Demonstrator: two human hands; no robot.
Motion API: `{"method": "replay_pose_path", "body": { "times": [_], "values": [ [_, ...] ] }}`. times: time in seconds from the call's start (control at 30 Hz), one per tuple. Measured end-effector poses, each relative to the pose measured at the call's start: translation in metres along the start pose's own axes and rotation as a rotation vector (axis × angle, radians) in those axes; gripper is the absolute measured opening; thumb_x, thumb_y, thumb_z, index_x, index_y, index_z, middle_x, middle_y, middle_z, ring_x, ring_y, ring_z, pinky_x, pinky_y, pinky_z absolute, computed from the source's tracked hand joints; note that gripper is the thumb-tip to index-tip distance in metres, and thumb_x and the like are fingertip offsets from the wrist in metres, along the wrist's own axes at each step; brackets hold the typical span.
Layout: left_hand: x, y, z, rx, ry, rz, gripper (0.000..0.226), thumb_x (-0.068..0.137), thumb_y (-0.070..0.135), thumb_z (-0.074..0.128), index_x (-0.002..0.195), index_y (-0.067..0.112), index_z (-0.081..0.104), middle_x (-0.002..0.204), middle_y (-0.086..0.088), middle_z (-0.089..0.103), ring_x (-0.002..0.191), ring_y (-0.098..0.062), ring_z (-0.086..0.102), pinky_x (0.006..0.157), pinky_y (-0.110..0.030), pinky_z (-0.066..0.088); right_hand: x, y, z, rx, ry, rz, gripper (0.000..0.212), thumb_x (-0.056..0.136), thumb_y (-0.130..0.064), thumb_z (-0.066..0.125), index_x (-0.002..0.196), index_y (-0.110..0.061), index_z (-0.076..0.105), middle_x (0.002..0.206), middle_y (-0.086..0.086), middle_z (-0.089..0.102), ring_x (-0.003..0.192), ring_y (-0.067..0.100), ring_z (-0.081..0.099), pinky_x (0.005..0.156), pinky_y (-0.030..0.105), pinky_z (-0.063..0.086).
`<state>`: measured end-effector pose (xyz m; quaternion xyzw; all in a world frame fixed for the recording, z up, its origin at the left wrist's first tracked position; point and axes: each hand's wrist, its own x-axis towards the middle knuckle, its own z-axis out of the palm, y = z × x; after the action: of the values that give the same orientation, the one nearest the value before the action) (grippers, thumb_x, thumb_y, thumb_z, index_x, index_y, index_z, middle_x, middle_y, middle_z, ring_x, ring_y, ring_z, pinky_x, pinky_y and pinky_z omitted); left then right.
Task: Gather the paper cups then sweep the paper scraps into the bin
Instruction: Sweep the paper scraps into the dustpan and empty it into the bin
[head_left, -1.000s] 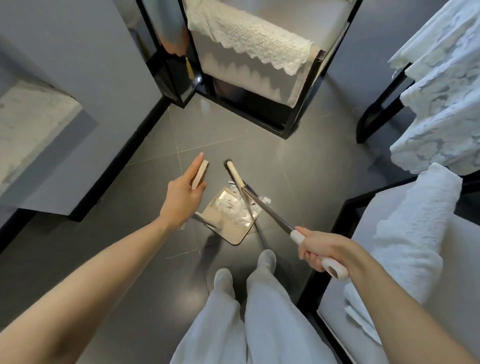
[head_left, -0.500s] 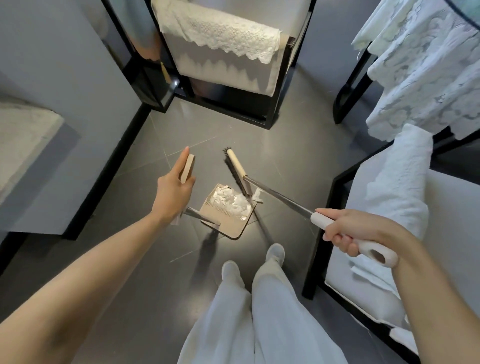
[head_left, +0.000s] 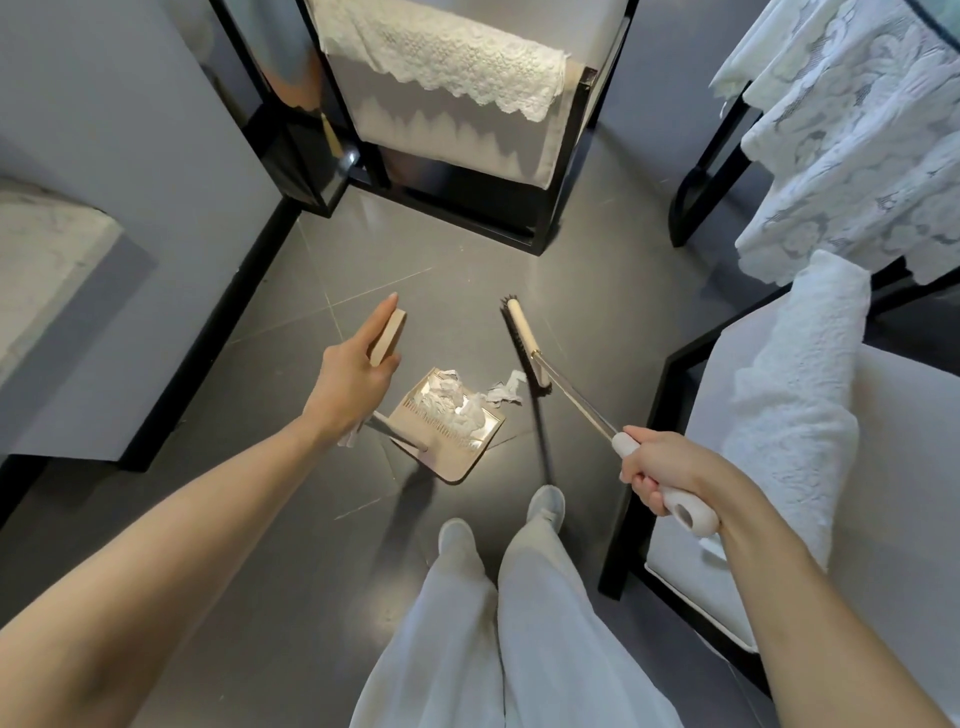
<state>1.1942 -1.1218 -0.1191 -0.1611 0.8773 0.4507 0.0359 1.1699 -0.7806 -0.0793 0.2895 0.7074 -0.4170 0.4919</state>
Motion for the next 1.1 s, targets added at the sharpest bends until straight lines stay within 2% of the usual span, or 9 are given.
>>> {"method": "replay_pose_path", "body": {
  "times": [0.13,0.27,0.33,0.43,0.63,0.73,0.93,1.03,1.1],
  "values": [
    [0.013,0.006,0.005,0.032,-0.004,0.035,0.069,0.094,0.014,0.059,0.148,0.043,0.026,0.140,-0.006,0.049,0.103,-0.014,0.052,0.080,-0.019,0.047,0.008,-0.009,0.033,-0.197,-0.023,-0.054,0.085,0.080,0.006,0.048,0.152,-0.028,0.019,0.066,0.008,0.045,0.048,0.019,0.043,0.053,0.032,0.041],
    [0.019,0.009,0.006,0.033,-0.015,0.049,0.069,0.095,0.012,0.059,0.147,0.043,0.027,0.138,-0.008,0.051,0.109,-0.022,0.057,0.091,-0.035,0.052,0.010,-0.015,0.057,-0.071,-0.177,0.033,0.067,0.085,0.007,0.041,0.144,-0.025,0.035,0.053,0.003,0.046,0.039,0.008,0.036,0.037,0.020,0.034],
    [0.020,0.006,0.003,0.039,-0.010,0.059,0.069,0.095,0.013,0.058,0.147,0.044,0.026,0.136,-0.009,0.053,0.101,-0.016,0.058,0.085,-0.027,0.051,0.004,-0.016,0.064,-0.088,-0.241,0.061,0.069,0.086,0.006,0.043,0.140,-0.036,0.037,0.048,0.000,0.046,0.036,0.005,0.036,0.034,0.016,0.034],
    [0.017,-0.004,-0.003,0.065,0.019,0.051,0.069,0.095,0.013,0.058,0.148,0.042,0.025,0.132,-0.008,0.055,0.090,-0.006,0.058,0.070,-0.008,0.043,-0.008,-0.017,0.076,-0.140,-0.267,0.061,0.068,0.086,0.005,0.046,0.137,-0.039,0.039,0.062,0.004,0.048,0.039,0.004,0.038,0.036,0.015,0.036],
    [-0.012,-0.016,-0.016,0.005,0.098,0.008,0.069,0.094,0.011,0.059,0.149,0.037,0.028,0.125,0.005,0.053,0.090,0.002,0.057,0.074,-0.005,0.040,-0.023,-0.017,0.079,-0.075,-0.272,0.053,0.052,0.087,0.004,0.046,0.119,-0.038,0.043,0.061,0.004,0.050,0.038,0.004,0.041,0.037,0.015,0.037],
    [-0.027,-0.017,-0.030,-0.029,0.162,-0.016,0.068,0.093,0.012,0.060,0.148,0.039,0.029,0.122,0.010,0.050,0.097,-0.003,0.057,0.085,-0.015,0.044,-0.030,-0.020,0.084,-0.094,-0.288,0.025,0.052,0.087,0.003,0.046,0.116,-0.039,0.043,0.048,0.001,0.050,0.036,0.004,0.040,0.034,0.016,0.037],
    [-0.081,-0.021,-0.065,-0.091,0.390,-0.095,0.067,0.094,0.012,0.059,0.145,0.045,0.032,0.105,0.023,0.050,0.083,0.020,0.055,0.061,0.002,0.040,-0.050,-0.031,0.092,-0.176,-0.354,-0.038,0.036,0.087,-0.001,0.052,0.104,-0.032,0.055,0.047,0.001,0.051,0.035,0.005,0.042,0.033,0.016,0.037],
    [-0.126,-0.023,-0.072,-0.110,0.530,-0.164,0.065,0.094,0.015,0.059,0.144,0.048,0.032,0.118,0.013,0.053,0.086,0.009,0.060,0.063,-0.002,0.045,-0.063,-0.030,0.099,-0.249,-0.369,-0.083,0.039,0.090,-0.001,0.052,0.114,-0.032,0.051,0.045,0.000,0.050,0.036,0.005,0.040,0.032,0.016,0.036],
    [-0.164,-0.022,-0.072,-0.134,0.637,-0.192,0.064,0.094,0.014,0.059,0.141,0.050,0.034,0.122,0.008,0.056,0.088,-0.001,0.062,0.075,-0.011,0.050,-0.072,-0.021,0.105,-0.301,-0.413,-0.117,0.043,0.092,-0.001,0.051,0.119,-0.033,0.047,0.046,0.000,0.048,0.036,0.004,0.038,0.032,0.016,0.036]
  ]
}}
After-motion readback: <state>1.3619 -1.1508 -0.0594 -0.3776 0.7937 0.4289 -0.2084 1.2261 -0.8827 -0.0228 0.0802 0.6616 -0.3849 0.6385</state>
